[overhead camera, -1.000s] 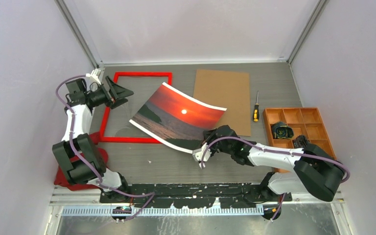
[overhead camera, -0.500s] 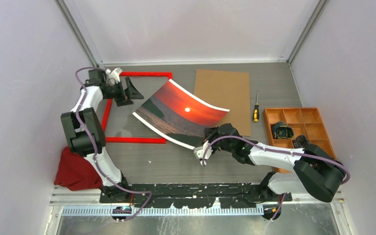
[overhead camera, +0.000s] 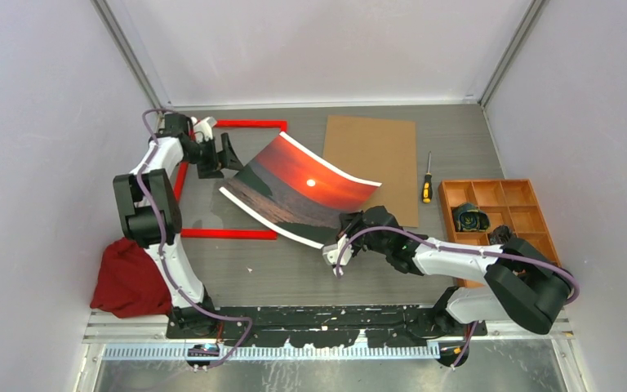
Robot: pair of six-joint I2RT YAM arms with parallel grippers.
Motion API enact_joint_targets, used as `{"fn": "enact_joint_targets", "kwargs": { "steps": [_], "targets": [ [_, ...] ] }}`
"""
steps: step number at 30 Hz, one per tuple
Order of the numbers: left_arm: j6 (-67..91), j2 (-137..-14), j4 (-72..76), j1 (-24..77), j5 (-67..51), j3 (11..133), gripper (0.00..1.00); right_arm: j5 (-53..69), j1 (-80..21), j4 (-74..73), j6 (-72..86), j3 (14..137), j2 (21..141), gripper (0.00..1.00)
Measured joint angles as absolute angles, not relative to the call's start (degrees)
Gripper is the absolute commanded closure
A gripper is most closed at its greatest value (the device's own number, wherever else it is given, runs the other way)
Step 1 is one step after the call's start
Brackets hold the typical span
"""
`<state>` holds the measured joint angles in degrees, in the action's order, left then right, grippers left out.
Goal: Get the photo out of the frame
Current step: Place the photo in the photo frame.
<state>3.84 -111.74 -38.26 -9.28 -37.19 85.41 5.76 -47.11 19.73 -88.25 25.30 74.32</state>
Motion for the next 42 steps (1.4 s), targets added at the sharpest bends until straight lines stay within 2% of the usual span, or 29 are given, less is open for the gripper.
{"fn": "enact_joint_targets", "kwargs": {
  "steps": [9,13,16,22,24,29,32,33,34,42],
  "targets": [
    [2.7,-116.3,-39.8,-7.8,-35.9,87.9,0.14,6.1,-47.1,20.5,-88.2,24.5,74.4,0.99],
    [2.6,-116.9,-40.2,-7.4,-35.8,87.9,0.20,6.2,-47.1,20.6,-88.2,24.4,74.4,0.98],
    [2.7,-117.1,-40.5,-7.1,-36.0,88.1,0.29,6.3,-47.1,20.7,-88.2,24.3,74.4,0.98],
    [3.2,-118.9,-41.1,-7.0,-38.3,88.6,0.62,6.3,-47.1,21.1,-88.2,24.1,74.4,0.92],
    [4.0,-119.2,-41.1,-7.0,-39.0,88.6,0.73,6.4,-47.1,21.2,-88.2,24.1,74.4,0.86],
    [5.6,-119.1,-40.4,-7.0,-40.0,88.1,0.87,6.3,-47.1,21.4,-87.8,24.1,74.4,0.63],
    [6.9,-118.4,-39.6,-7.0,-40.1,86.2,0.99,5.8,-47.1,21.3,-86.6,24.1,74.4,0.25],
    [7.3,-118.1,-39.4,-7.0,-40.1,85.6,1.00,5.5,-47.0,21.2,-86.0,24.1,74.4,0.11],
    [7.7,-117.4,-38.9,-7.0,-40.0,84.4,1.00,5.0,-46.9,20.8,-85.4,24.1,74.3,0.03],
    [14.9,-108.8,-32.7,-8.7,-42.0,74.7,1.00,0.4,-43.8,15.7,-73.7,27.4,72.2,0.00]
  ]
}}
